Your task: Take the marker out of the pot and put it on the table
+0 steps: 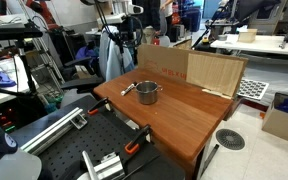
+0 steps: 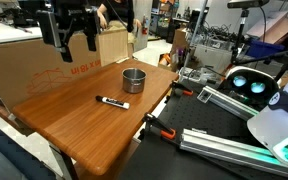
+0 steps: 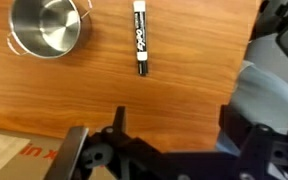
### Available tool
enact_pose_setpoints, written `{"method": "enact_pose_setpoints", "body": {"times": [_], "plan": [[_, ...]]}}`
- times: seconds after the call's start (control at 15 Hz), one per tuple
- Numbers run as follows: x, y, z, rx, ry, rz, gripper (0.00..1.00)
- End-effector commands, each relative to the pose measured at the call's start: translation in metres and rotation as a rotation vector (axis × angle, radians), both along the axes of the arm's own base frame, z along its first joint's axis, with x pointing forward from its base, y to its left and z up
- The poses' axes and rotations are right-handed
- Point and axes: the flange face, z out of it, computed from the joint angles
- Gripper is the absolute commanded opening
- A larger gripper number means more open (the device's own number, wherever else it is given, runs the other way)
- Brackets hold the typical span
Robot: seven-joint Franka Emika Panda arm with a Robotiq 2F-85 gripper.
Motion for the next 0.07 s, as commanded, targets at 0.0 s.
{"method": "enact_pose_setpoints", "body": {"times": [0.0], "plan": [[0.0002,0.0002,0.0004,0.0,0.001,0.0,1.0]]}}
